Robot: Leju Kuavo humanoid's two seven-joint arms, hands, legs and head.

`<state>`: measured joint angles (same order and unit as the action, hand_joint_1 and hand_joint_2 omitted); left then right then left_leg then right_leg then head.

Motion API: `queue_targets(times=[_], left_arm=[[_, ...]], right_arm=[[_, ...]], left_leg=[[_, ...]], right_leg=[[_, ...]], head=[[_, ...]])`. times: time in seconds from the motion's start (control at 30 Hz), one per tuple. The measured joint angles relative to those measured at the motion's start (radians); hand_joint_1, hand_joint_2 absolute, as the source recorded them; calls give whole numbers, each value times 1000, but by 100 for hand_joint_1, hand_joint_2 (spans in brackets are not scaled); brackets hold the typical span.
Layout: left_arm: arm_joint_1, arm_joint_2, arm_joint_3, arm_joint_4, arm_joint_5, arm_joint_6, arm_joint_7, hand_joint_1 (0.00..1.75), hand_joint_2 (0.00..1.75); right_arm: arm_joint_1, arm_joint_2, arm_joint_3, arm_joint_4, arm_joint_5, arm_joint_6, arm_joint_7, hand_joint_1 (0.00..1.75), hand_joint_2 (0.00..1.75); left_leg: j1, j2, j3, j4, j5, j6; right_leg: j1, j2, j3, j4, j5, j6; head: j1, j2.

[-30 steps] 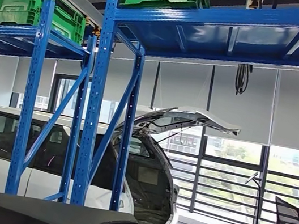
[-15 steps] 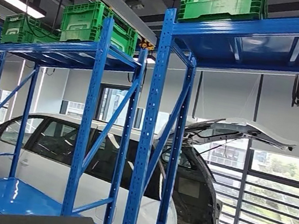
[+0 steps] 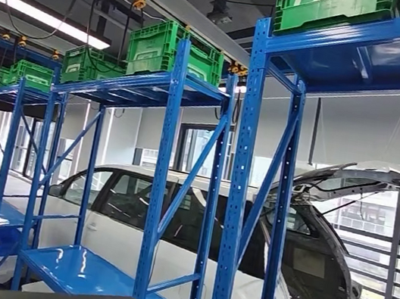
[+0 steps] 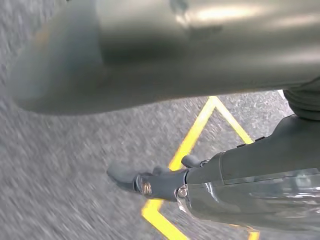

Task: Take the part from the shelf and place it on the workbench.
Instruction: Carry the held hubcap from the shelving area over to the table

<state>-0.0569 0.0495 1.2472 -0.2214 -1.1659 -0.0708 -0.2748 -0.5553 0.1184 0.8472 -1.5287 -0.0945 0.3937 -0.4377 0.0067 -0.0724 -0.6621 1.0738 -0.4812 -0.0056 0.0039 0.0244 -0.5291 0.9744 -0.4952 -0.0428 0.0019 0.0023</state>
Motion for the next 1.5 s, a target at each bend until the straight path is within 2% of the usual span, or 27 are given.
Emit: queue_targets(times=[0.07,0.13,0.17,0.23,0.27,0.33,0.4,0.43,0.5,0.57,0.63,0.67,0.7,0.8,0.83,0.87,0.93,1.0,1.07,1.13,1.17,1.2,1.27,1.33,1.37,1.43,1.5], left_arm=[[-3,3,0,0,-1,1,1,0,0],[-3,5,1,-1,-2,1,2,0,0],[-1,6,1,-1,-3,1,3,0,0],[1,11,1,-2,-5,-1,3,0,0],[0,13,1,-2,-6,-2,3,0,0],[-4,17,2,-3,-7,-2,1,0,0],[-3,19,5,-4,-7,-2,-1,0,0],[-1,19,7,-4,-7,-1,-2,0,0],[-2,20,10,-4,-7,-1,-4,0,0],[-7,20,11,-4,-7,-1,-8,0,0],[-10,20,11,-4,-7,-2,-10,0,0],[-10,20,12,-4,-8,-2,-10,0,0],[-9,20,12,-4,-8,-3,-10,0,0],[-12,16,14,-4,-7,-4,-12,0,0],[-13,14,15,-4,-7,-4,-13,0,0],[-13,13,15,-4,-7,-4,-13,0,0],[-8,13,16,-4,-7,-4,-14,0,0],[-4,12,17,-5,-8,-4,-14,0,0],[-8,12,17,-5,-12,-5,-13,0,0],[-11,13,16,-5,-25,-7,-13,0,0],[-10,12,15,-5,-33,-8,-12,0,0],[-10,12,14,-5,-42,-8,-12,0,0],[-11,10,8,-5,-57,-8,-14,0,0],[-16,4,2,-5,-64,-6,-16,0,0],[-17,1,-1,-5,-66,-6,-17,0,0],[-15,-4,-3,-5,-70,-5,-17,0,0],[-14,-8,-5,-5,-71,-4,-15,0,0]], right_arm=[[12,1,-1,-1,-3,-3,-5,175,175],[23,1,-1,-1,-2,-4,-6,175,175],[26,1,-1,-2,0,-5,-6,175,175],[27,2,-2,-6,9,-6,-8,175,175],[27,2,-2,-9,14,-8,-10,175,175],[27,3,-3,-20,24,-10,-14,175,175],[29,3,-4,-30,32,-11,-16,175,175],[30,3,-4,-34,35,-11,-17,175,175],[31,3,-5,-40,39,-11,-17,175,175],[32,1,-7,-43,39,-10,-17,175,175],[34,0,-9,-42,41,-9,-17,175,175],[34,0,-9,-42,41,-7,-17,175,175],[33,1,-9,-41,41,-5,-17,175,175],[24,7,-9,-41,37,6,-16,175,175],[20,9,-9,-41,35,9,-15,175,175],[18,11,-9,-41,32,12,-15,175,175],[15,16,-9,-41,29,15,-13,175,175],[12,23,-9,-39,25,16,-13,175,175],[14,27,-8,-35,24,16,-11,175,175],[19,27,-6,-27,23,16,-6,175,175],[22,27,-4,-23,23,16,-4,175,175],[26,27,-1,-19,24,16,-4,175,175],[32,27,5,-10,28,16,-12,175,175],[37,27,12,-4,31,15,-22,175,175],[40,26,15,-1,32,14,-26,175,175],[44,26,21,3,33,14,-31,175,175],[48,27,26,4,31,15,-33,175,175]], left_leg=[[6,46,-52,120,-65,-13],[17,60,-78,197,-87,-29],[23,66,-64,182,-72,-36],[33,99,5,64,-19,-52],[33,117,36,8,-1,-51],[27,135,59,-40,6,-36],[23,114,54,-38,7,-13],[23,105,52,-38,9,-6],[24,87,49,-40,14,6],[22,64,44,-40,18,14],[17,37,40,-39,21,20],[14,24,39,-39,23,22],[11,10,39,-39,24,23],[8,-31,36,-39,30,20],[11,-43,32,-39,34,16],[13,-56,27,-40,38,10],[16,-69,19,-43,44,-3],[11,-23,-1,-10,17,-12],[11,40,-48,95,-45,-20],[17,59,-88,197,-83,-30],[21,64,-85,203,-78,-34],[24,70,-63,171,-57,-38],[25,106,11,43,-5,-41],[20,135,51,-35,14,-28],[17,137,52,-41,11,-18],[16,117,49,-42,14,-2],[17,99,48,-44,18,10]], right_leg=[[1,-32,-2,-2,2,0],[-1,-65,-4,0,0,3],[-3,-80,-5,3,-3,7],[-7,-104,-6,16,-12,20],[-6,-115,-7,24,-18,29],[-1,-132,-9,37,-27,42],[-1,-146,-8,38,-29,49],[-5,-136,-8,42,-35,53],[-12,-85,-27,92,-77,60],[-13,-39,-82,221,-146,61],[-11,-30,-132,325,-176,56],[-9,-27,-133,323,-161,51],[-7,-19,-115,282,-129,43],[-1,55,-35,98,-31,11],[1,72,-23,68,-20,6],[2,73,-20,59,-21,5],[1,46,-16,43,-17,8],[-5,15,-11,23,-8,8],[-5,-18,-11,18,-4,7],[-4,-54,-13,18,-5,7],[-5,-70,-13,19,-6,9],[-5,-85,-13,20,-7,11],[-4,-109,-13,26,-14,22],[2,-127,-13,33,-20,34],[5,-135,-13,34,-21,40],[2,-148,-9,34,-24,48],[-3,-116,-18,65,-54,56]], head=[[1,0],[1,0],[1,0],[1,0],[1,0],[0,0],[-1,0],[-1,0],[-1,0],[-1,0],[-1,0],[-1,0],[-1,0],[-1,0],[0,0],[0,0],[0,0],[0,0],[0,0],[0,0],[0,0],[0,0],[0,0],[0,0],[0,0],[0,0],[0,0]])
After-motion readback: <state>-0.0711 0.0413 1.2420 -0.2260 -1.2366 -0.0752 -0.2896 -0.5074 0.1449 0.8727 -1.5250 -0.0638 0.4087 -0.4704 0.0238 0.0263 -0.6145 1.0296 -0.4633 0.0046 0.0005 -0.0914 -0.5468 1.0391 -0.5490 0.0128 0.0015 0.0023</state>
